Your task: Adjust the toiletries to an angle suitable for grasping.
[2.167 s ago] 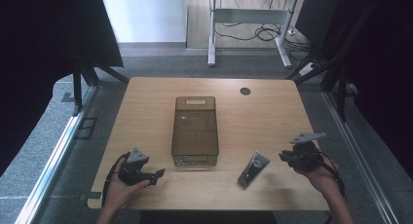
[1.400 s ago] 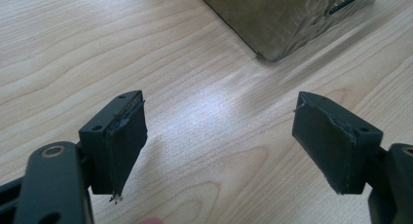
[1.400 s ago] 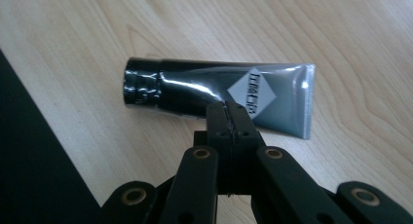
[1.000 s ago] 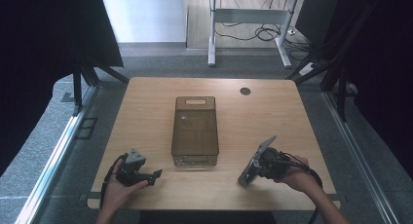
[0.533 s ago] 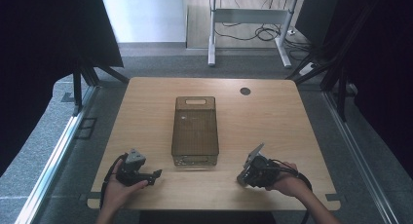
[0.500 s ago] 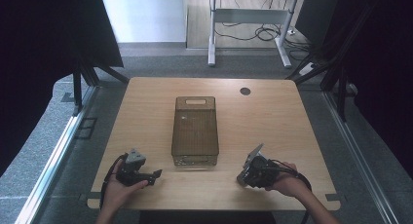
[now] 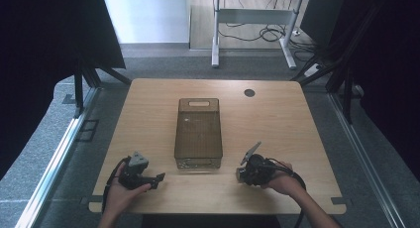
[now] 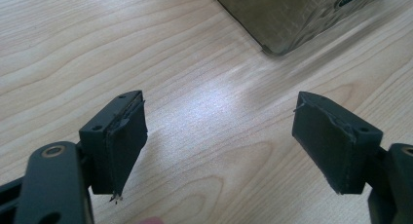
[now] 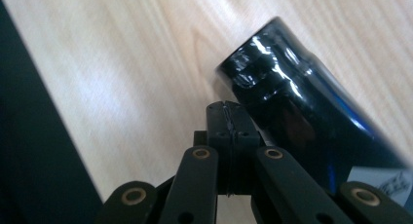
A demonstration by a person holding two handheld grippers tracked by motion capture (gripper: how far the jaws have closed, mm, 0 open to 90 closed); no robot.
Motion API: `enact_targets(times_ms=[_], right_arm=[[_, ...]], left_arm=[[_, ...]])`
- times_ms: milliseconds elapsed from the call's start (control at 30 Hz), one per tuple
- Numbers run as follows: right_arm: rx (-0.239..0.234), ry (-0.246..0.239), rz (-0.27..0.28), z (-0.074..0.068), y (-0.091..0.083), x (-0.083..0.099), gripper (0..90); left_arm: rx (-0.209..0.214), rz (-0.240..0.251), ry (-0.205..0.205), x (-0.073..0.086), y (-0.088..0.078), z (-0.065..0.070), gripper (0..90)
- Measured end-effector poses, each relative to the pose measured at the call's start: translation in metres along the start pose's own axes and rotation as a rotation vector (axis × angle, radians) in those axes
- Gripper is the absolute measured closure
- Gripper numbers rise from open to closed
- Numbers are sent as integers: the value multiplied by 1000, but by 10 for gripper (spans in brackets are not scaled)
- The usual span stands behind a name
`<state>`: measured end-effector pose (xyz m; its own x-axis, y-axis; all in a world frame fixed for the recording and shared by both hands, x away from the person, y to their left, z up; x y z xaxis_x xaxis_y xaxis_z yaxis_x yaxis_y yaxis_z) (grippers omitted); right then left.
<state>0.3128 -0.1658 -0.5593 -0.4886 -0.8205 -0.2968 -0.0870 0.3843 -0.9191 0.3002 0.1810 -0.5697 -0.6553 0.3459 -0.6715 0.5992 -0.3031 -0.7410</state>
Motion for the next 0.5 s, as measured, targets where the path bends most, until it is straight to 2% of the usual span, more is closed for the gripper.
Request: enact_targets(times_ms=[200, 500], right_arm=[[16, 37, 17, 14, 1, -10, 899], [37, 93, 77, 29, -3, -16, 898]], left_arm=[[0, -5, -5, 1, 1, -2, 207], [1, -5, -3, 1, 1, -1, 207]])
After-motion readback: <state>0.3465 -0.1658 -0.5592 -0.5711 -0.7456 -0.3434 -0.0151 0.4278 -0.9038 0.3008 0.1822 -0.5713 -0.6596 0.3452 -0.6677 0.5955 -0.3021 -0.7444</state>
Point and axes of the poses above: each handheld gripper's, and its own axes: y roughly forward along the jaws, x roughly out of its underside, z roughly to its right, the point moved 7 cm from there along y, roughly forward along the jaws, and after that the axes turned 9 degrees about -x, right-handed, at the moved point
